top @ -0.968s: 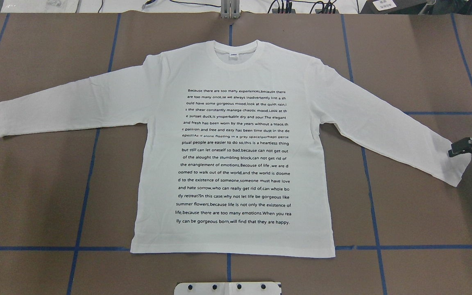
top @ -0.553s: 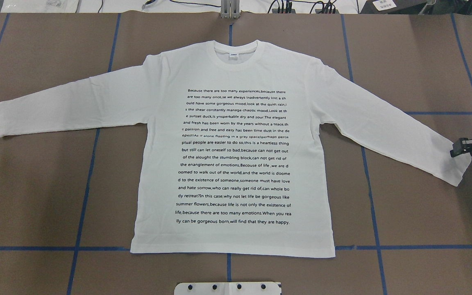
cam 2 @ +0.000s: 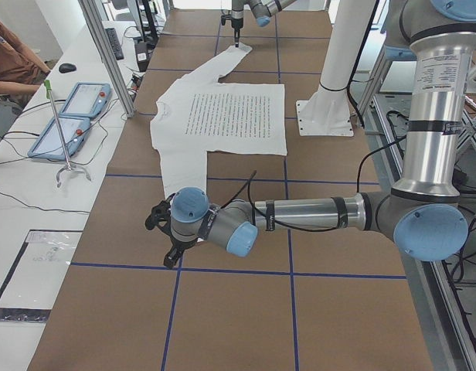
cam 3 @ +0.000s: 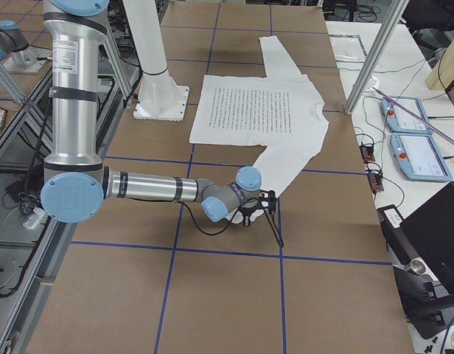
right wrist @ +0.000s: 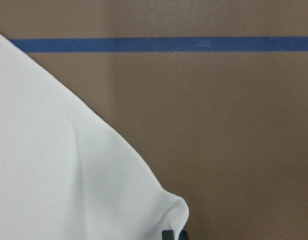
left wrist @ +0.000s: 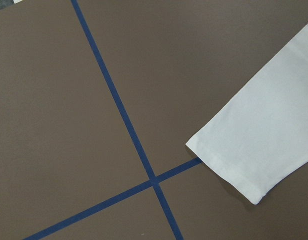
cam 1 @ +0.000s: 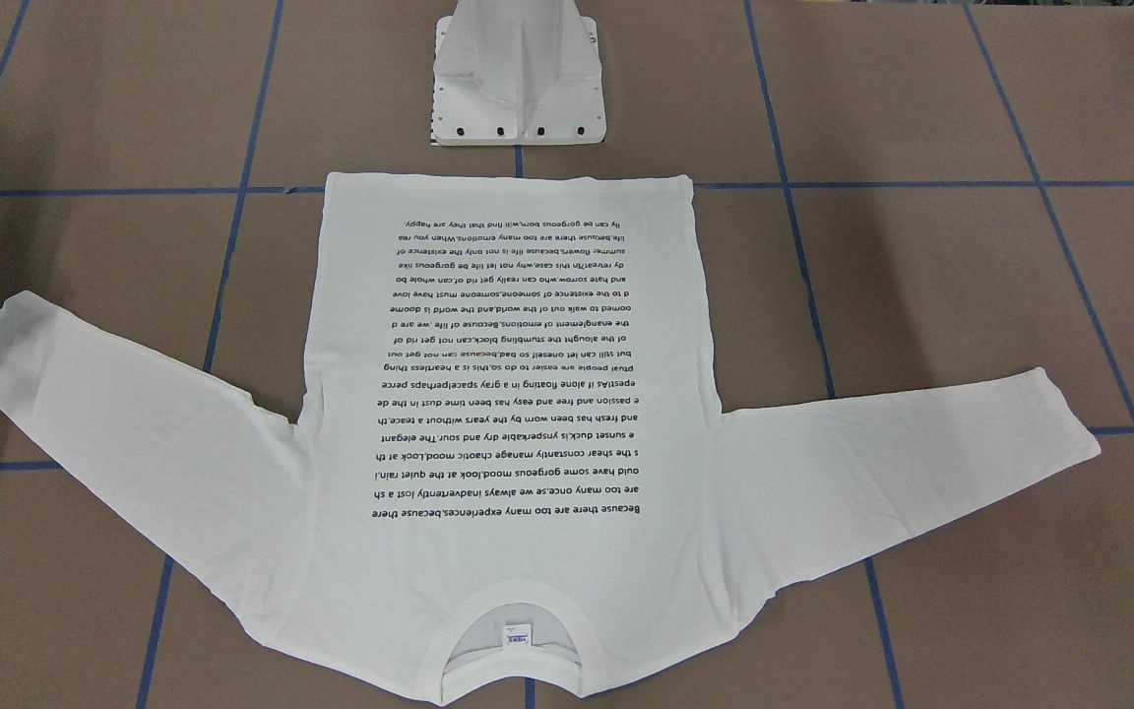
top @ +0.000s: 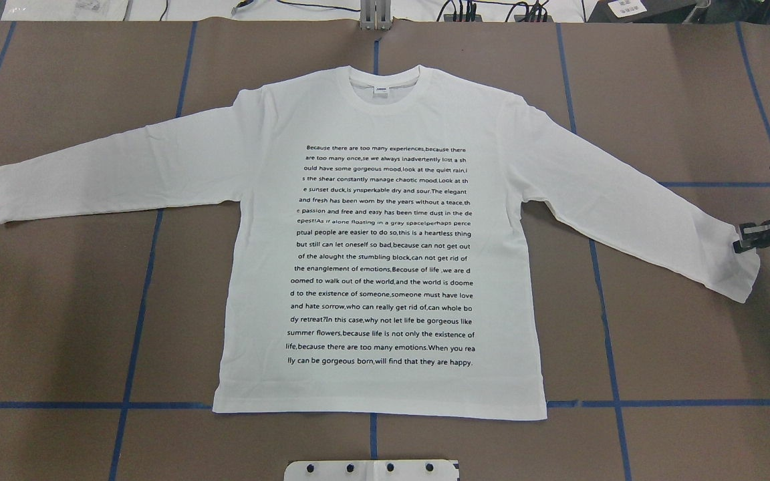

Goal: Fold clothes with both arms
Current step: 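Move the right gripper to the cuff of the sleeve nearest it, then grasp the sleeve cuff with the right gripper and lift it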

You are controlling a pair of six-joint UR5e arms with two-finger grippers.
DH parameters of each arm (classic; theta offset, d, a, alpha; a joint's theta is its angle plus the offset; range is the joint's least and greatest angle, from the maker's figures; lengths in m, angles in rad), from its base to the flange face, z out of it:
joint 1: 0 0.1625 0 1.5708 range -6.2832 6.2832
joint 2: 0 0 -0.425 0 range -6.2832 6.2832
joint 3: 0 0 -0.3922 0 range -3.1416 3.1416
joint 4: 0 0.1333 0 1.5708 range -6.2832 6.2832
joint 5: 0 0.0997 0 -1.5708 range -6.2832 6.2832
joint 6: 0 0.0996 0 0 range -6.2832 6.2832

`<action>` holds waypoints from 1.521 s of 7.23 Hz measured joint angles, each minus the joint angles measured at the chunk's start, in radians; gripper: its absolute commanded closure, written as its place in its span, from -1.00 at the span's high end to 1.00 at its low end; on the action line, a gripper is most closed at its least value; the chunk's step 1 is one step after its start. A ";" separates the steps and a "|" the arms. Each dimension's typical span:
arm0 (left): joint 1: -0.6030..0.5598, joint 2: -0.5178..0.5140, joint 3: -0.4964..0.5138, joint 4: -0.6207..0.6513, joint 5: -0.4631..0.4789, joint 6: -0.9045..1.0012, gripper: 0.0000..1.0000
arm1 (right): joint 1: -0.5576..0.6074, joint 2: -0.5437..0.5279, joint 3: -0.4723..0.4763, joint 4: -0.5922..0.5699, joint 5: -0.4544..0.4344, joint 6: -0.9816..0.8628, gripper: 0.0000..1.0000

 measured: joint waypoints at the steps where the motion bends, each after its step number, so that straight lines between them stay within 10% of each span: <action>1: 0.001 -0.002 0.010 -0.007 0.000 -0.001 1.00 | 0.006 -0.003 0.012 0.000 0.010 0.000 -1.00; 6: 0.002 -0.008 0.027 -0.015 0.000 0.000 1.00 | 0.094 0.010 0.213 -0.084 0.125 0.028 -1.00; 11: 0.000 -0.007 0.030 -0.017 -0.001 0.004 1.00 | 0.000 0.555 0.148 -0.226 0.086 0.549 -1.00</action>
